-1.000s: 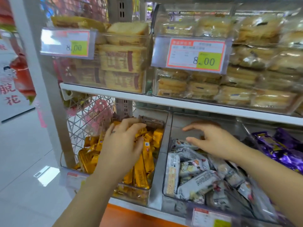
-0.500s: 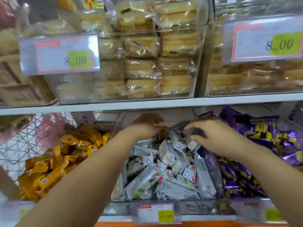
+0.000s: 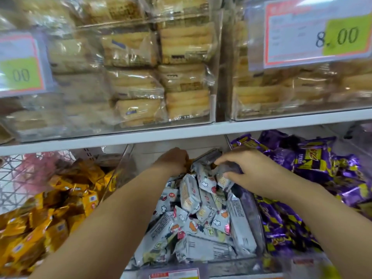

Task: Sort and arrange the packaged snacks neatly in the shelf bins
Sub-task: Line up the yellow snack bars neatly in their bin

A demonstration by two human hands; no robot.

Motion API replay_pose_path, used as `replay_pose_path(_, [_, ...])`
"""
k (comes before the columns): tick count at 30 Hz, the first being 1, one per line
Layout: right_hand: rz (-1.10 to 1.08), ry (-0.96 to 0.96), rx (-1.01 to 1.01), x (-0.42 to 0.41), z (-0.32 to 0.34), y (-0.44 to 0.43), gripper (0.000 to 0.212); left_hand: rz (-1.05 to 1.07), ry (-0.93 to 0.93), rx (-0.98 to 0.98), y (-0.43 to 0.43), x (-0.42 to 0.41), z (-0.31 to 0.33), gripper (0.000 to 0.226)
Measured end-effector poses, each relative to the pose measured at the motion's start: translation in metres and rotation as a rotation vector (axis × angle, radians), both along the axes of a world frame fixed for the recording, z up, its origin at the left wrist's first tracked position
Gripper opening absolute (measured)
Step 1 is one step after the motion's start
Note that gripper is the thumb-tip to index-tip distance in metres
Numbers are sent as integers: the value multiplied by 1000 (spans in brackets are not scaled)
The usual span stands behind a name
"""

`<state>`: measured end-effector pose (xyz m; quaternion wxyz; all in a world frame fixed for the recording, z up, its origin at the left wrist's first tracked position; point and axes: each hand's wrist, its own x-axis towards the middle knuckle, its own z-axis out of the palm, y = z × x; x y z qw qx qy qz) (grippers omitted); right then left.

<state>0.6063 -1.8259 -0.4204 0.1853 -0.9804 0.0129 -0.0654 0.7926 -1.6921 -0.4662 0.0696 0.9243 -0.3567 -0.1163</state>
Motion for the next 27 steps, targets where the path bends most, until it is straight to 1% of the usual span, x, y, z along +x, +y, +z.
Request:
replay_pose_path(4, [-13,12,4,2,0,2,35,-35,50,-1,1,-7,3,21])
replay_pose_path(6, [-16,10,-4,3,-1,2,36,-37,133,-9,4,-6,5,12])
replay_pose_path(7, [-19,9,-8,3,-1,3,36,-27,201,-27,6,-5,7,19])
replay_pose_path(9, [-23,1,-13,4,-2,2,36,-4,319,-32,8,-4,12,45])
replay_pose_path(11, [-22,1,-6,4,-2,2,36,-45,360,-15,9,-4,16,56])
replay_pose_path(13, [-16,-4,5,4,-2,2,36,-97,363,22,7,-3,16,63])
replay_pose_path(15, [-11,-8,14,4,-3,1,36,-112,311,70,4,-3,10,68])
replay_pose_path(18, [-14,-3,14,3,-4,1,36,-105,259,81,2,-6,3,64])
replay_pose_path(21, [-15,-5,7,3,-5,0,36,-84,284,59,2,-8,2,55])
replay_pose_path(22, [-14,-8,7,4,-5,0,36,-81,287,60,3,-8,1,57])
replay_pose_path(24, [-16,-4,-1,4,-5,0,36,-70,300,47,5,-6,1,68])
replay_pose_path(27, [-12,-1,-14,4,-5,0,35,-90,302,29,6,-7,2,74])
